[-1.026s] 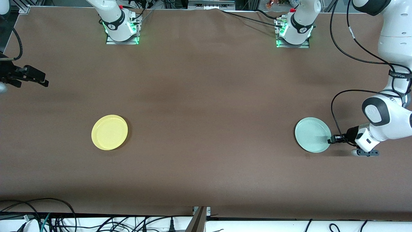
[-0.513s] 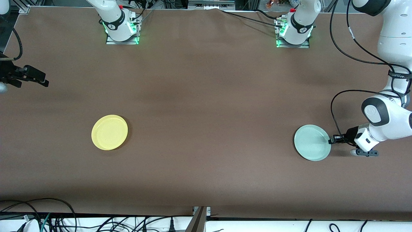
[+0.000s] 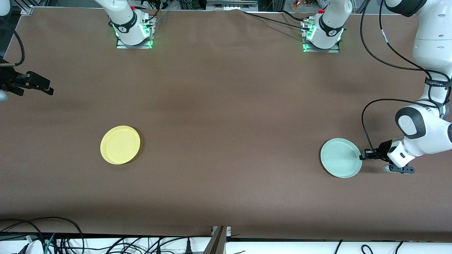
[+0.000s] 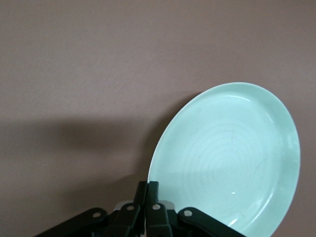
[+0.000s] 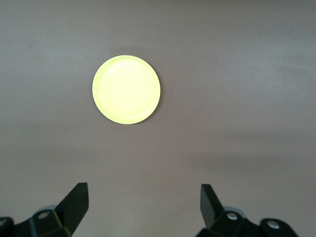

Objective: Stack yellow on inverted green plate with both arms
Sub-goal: 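Close the left gripper on the green plate rim and tilt it up, then carry the green plate with the left gripper toward the yellow plate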

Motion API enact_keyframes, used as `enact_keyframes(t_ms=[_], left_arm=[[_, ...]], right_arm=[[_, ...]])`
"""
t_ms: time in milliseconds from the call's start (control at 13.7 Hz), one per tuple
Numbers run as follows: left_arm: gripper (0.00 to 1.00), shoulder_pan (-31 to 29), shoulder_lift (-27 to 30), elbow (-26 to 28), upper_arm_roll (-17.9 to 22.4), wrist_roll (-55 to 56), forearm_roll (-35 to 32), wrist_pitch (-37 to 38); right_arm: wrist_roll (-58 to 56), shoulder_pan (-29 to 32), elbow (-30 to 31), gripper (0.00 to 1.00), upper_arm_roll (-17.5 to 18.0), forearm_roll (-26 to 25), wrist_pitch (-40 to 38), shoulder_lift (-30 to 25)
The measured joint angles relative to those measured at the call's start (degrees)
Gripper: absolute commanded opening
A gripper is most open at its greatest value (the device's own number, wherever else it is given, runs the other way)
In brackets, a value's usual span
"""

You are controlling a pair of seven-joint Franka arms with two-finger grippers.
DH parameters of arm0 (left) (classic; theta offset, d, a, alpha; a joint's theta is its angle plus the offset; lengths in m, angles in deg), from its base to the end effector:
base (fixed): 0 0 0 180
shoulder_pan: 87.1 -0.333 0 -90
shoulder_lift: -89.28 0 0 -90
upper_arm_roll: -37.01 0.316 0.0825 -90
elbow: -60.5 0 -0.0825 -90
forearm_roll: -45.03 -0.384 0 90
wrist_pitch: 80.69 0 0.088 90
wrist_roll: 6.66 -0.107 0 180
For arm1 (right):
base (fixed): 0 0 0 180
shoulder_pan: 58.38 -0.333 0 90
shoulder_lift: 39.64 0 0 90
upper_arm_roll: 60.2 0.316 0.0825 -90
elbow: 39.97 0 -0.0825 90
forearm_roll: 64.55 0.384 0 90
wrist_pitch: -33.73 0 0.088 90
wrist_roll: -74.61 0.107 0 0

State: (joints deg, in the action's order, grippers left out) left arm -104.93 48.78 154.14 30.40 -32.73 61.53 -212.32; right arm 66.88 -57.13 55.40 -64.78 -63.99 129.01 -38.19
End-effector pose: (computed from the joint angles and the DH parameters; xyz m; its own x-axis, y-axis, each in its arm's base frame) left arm 0.6717 0.1364 0.2044 0.9981 -0.0282 0.0545 -0.0424 -0.9590 0.2801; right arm 0.5638 -0.0561 0.5738 0.9992 0.0323 -0.0255 0.0320 -0.9994 -0.0112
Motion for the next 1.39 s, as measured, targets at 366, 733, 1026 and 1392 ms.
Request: enact_keyframes(t_ms=[366, 733, 1026, 1392], left_arm=[[0.0, 1.8, 2.5, -0.7, 0.0, 0.0, 0.0, 1.6], [0.0, 4.1, 3.8, -1.3, -0.2, 0.0, 0.0, 1.9], [0.0, 9.1, 6.0, -3.3, -0.2, 1.2, -4.2, 1.9], [0.0, 16.2, 6.7, -7.4, -0.2, 5.5, -13.1, 1.9]], right_arm=[[0.0, 0.0, 0.0, 1.0, 0.0, 0.0, 0.0, 0.0], [0.1, 0.0, 0.0, 1.0, 0.0, 0.0, -0.4, 0.0], [0.1, 0.0, 0.0, 1.0, 0.0, 0.0, -0.5, 0.0], [0.1, 0.0, 0.0, 1.0, 0.0, 0.0, -0.7, 0.0]])
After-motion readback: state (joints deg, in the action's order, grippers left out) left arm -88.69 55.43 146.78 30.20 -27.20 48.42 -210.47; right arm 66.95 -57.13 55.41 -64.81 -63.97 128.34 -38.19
